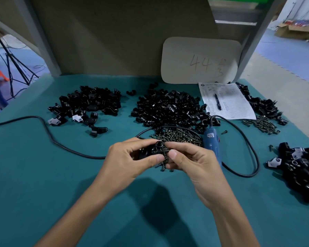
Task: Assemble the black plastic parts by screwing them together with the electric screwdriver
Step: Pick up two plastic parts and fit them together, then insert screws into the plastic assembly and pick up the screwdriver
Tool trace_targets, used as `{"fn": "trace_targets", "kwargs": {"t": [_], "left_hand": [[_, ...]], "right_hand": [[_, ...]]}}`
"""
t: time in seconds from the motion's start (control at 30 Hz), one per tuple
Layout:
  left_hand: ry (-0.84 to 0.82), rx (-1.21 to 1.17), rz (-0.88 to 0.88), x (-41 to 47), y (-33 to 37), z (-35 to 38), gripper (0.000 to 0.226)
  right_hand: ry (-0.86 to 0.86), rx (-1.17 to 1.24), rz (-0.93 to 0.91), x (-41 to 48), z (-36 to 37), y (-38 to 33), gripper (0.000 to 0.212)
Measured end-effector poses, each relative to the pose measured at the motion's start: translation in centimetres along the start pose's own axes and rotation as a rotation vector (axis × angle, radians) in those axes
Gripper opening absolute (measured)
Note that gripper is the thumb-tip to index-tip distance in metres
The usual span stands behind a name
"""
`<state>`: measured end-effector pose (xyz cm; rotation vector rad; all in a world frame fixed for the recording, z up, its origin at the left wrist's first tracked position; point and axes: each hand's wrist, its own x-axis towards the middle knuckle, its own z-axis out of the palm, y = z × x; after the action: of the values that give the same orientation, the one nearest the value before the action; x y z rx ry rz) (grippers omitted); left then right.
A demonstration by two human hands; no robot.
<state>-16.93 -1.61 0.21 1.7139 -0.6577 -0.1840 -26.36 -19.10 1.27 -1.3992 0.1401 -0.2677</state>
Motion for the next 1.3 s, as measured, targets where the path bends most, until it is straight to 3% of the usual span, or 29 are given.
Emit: {"fn": "trace_targets", "kwargs": {"t": [0.33,0.47,0.63,0.77,0.87,0.97,1.07,1.1,1.2,1.3], "left_hand": [[0.01,0.093,0.04,-0.3,0.6,0.0,0.044],[0.014,0.12,0.058,-0.5,1.1,-0.4,0.039],[0.005,0.143,0.092,-0.6,1.8,-0.3,0.037],[0.004,0.131,0.096,-0.7,1.9,-0.3,0.036],[-0.007,0.144,0.107,-0.8,1.9,-0.1,0.039],[-0.003,0.144,0.105,-0.9,1.6,-0.2,0.038],[0.012,0.134,0.095,-1.1,1.3,-0.6,0.04],[0.01,0.129,0.088,-1.2,1.2,-0.7,0.039],[0.002,0.111,0.076,-1.1,1.1,-0.5,0.04],[0.0,0.12,0.086,-1.1,1.0,-0.3,0.043]], "right_hand": [[-0.003,-0.24,-0.056,0.3,0.1,-0.3,0.006],[-0.096,-0.296,-0.059,0.2,-0.5,-0.6,0.013],[-0.135,-0.587,-0.113,0.1,-0.4,-1.1,0.03],[-0.18,-0.537,-0.063,0.0,-0.5,-1.4,0.03],[-0.186,-0.545,-0.036,-0.1,-0.1,-1.0,0.042],[-0.061,-0.786,-0.034,0.2,-1.7,-0.6,0.055],[0.286,-1.155,0.031,1.2,-5.7,0.4,0.039],[0.359,-1.252,0.127,1.5,-6.9,1.0,0.047],[0.346,-1.33,0.408,2.7,-9.5,2.7,0.075],[0.341,-1.221,0.451,3.6,-11.3,3.3,0.075]]}}
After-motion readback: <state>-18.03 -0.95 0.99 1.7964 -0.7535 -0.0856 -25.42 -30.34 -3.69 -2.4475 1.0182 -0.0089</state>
